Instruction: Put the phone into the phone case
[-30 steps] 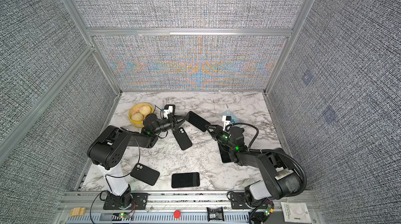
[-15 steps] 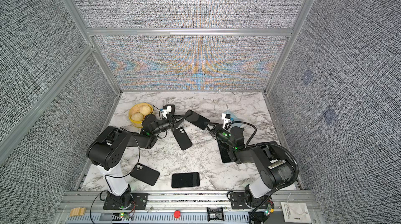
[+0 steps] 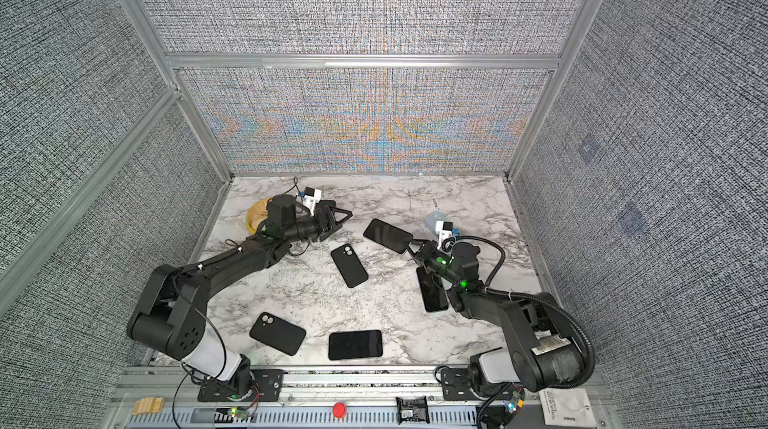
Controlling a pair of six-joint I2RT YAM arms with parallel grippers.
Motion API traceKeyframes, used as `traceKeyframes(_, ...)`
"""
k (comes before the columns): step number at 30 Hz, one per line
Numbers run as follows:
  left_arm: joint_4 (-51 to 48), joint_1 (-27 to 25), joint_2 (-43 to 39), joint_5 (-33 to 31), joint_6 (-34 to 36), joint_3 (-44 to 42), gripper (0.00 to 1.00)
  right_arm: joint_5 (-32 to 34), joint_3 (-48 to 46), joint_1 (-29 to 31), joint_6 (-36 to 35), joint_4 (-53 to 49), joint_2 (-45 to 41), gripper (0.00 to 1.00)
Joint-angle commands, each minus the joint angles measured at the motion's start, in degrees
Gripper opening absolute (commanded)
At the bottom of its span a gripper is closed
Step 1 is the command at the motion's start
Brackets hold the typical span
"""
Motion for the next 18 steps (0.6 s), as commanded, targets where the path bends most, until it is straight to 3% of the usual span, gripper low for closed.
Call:
traceKeyframes(1,-32.93,-0.23,3.83,-11.8,21.18,6.51,0.81,-2.34,-0.65,-0.85,-4.36,-4.08,-1.06,0.04)
traceKeyframes(9,-48.81,-2.99,14.23,-23.83,31.61,18.14,0.76,-5.32,-0.06,-1.26,-9.82,-11.15,-4.29,0.04)
traceKeyframes(13,-48.86,-4.7,16.29,-30.73,33.64,19.45,0.71,-6.76,1.1,-1.36,-11.63,-14.75,-6.0,0.04)
traceKeyframes(18,-47.47,-5.82,20.94,-32.51,35.45,21.93,0.66,-8.61,2.04,-1.53,-12.83,-17.57,-6.99,0.04)
